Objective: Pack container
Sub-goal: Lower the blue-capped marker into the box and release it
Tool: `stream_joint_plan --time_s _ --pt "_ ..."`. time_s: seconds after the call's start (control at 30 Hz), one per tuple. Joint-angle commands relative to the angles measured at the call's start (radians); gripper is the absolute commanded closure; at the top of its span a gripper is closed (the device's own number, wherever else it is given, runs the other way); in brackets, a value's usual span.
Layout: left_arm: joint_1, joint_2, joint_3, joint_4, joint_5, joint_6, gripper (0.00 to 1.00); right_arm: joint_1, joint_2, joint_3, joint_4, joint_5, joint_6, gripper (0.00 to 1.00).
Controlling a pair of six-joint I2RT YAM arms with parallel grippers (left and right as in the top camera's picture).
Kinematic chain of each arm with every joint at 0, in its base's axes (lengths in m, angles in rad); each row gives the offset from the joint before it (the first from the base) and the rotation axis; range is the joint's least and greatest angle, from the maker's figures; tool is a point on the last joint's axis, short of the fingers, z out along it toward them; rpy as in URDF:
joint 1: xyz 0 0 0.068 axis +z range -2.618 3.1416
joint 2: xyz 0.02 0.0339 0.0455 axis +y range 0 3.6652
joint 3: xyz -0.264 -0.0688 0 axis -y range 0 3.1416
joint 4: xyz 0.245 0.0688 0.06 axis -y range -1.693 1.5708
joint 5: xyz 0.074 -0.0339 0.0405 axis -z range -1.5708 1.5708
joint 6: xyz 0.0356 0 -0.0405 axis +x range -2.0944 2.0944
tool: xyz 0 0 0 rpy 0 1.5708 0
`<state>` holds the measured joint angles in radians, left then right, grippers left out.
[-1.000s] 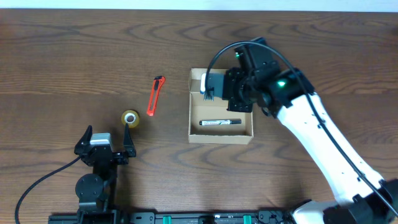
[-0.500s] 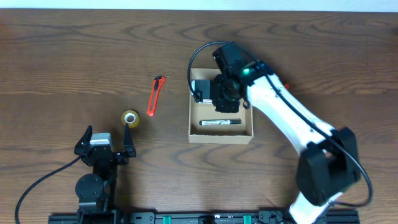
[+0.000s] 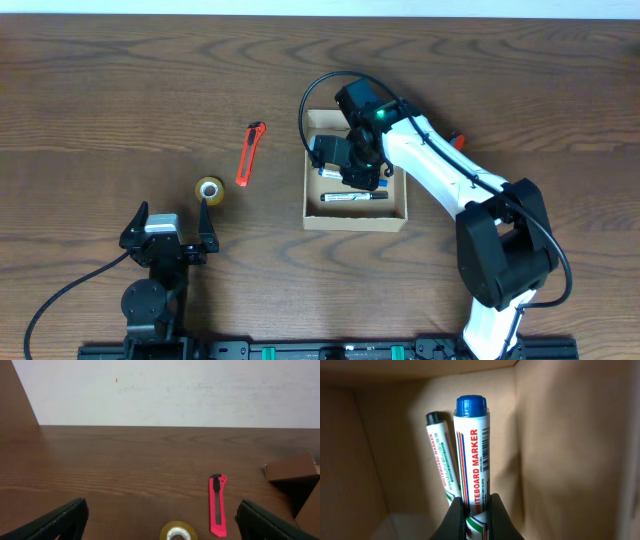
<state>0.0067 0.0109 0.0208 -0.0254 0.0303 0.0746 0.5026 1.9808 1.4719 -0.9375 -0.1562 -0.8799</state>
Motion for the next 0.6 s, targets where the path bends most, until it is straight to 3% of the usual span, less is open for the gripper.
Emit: stream_joint_plan --time_s 0.0,0.13,0.23,0.3,0.37,0.4,0.47,0.57 --pt "0.006 -0.006 -0.016 -0.046 0.019 -0.008 0.05 -0.006 0.018 0.011 -0.011 -0.009 -0.011 0.99" --pt "0.006 -0.006 -0.016 -0.046 0.019 -0.008 0.05 -0.005 0.021 0.005 -0.025 -0.010 -0.019 0.99" --pt "0.006 -0.006 -0.016 -0.046 0.019 -0.008 0.05 -0.005 0.023 0.004 -0.026 -0.010 -0.019 0.85" --pt "0.006 -0.006 -0.016 -0.046 0.019 -0.008 0.05 -0.005 0.023 0.004 -0.023 -0.009 -0.019 0.81" --pt "0.006 -0.006 -0.016 -0.046 0.019 -0.008 0.05 -0.005 0.023 0.004 -0.022 -0.009 -0.019 0.65" --pt "0.006 -0.006 -0.016 -0.046 0.019 -0.008 0.05 -0.006 0.023 0.004 -0.022 -0.008 -0.019 0.64" --pt "0.006 -0.006 -0.016 -0.046 0.019 -0.008 0.05 -0.005 0.023 0.004 -0.019 -0.008 -0.019 0.65" --pt "0.006 -0.006 -0.016 -0.046 0.019 -0.008 0.05 -0.005 0.023 0.005 -0.012 -0.009 -0.019 0.83"
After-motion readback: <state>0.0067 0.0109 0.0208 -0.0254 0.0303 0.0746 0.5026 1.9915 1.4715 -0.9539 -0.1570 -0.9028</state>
